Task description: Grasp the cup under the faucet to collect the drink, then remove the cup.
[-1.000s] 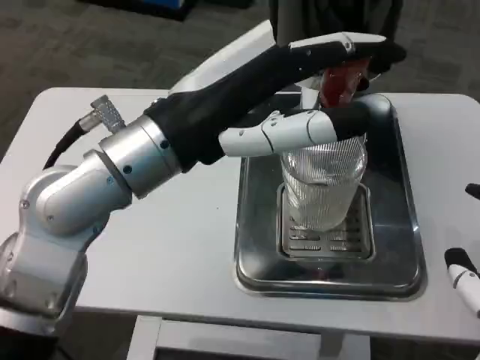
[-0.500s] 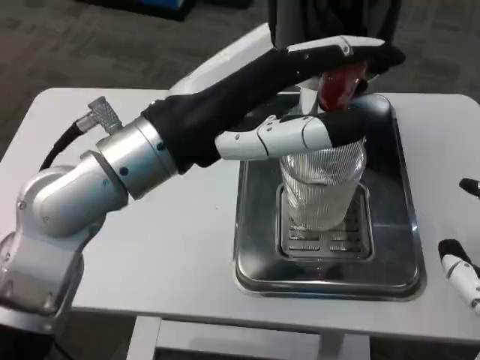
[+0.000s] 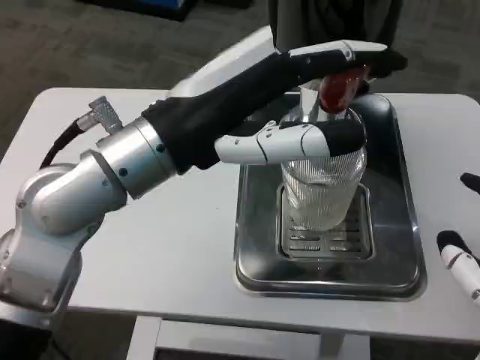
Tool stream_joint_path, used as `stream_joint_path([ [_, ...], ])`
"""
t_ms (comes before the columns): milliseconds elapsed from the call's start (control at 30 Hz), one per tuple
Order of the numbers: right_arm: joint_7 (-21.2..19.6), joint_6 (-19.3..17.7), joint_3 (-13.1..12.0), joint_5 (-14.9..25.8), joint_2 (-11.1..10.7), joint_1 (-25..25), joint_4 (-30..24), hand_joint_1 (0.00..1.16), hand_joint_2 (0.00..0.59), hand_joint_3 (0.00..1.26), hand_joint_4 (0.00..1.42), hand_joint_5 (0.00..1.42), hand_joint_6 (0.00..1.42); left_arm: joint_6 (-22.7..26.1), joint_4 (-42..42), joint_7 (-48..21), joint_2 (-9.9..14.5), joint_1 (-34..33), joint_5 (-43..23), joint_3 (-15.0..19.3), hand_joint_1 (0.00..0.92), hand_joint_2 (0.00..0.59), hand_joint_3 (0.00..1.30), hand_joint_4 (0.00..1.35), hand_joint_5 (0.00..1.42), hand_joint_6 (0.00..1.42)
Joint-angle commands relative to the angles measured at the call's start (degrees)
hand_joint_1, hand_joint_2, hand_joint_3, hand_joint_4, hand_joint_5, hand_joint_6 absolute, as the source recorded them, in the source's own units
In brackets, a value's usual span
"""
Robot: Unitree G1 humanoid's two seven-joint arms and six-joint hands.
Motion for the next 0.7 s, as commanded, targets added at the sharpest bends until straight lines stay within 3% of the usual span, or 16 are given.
stream_joint_path([
  [33, -2.84, -1.68, -1.29, 4.24, 0.27, 0.8, 1.24, 0.32, 0.458, 0.02, 0.0, 0.0, 0.06, 0.12, 1.47, -2.78, 1.76, 1.64, 2.06, -1.54, 0.0, 0.069, 0.24, 0.17, 0.27, 0.22],
  [267, -5.53, -3.39, -1.41, 7.47, -0.76, 1.28, 2.62, 0.32, 0.449, 0.01, 0.0, 0.0, 0.06, -0.99, 1.56, -2.69, 2.54, 1.53, 3.12, -2.07, 0.0, 0.068, 0.24, 0.17, 0.27, 0.22],
  [700, -7.44, -3.24, -1.3, 9.59, -2.32, 2.19, 2.78, 0.32, 0.446, 0.02, 0.0, 0.0, 0.06, -2.62, 0.71, -2.39, 3.18, 1.79, 5.19, -2.75, 0.0, 0.068, 0.24, 0.17, 0.26, 0.22],
])
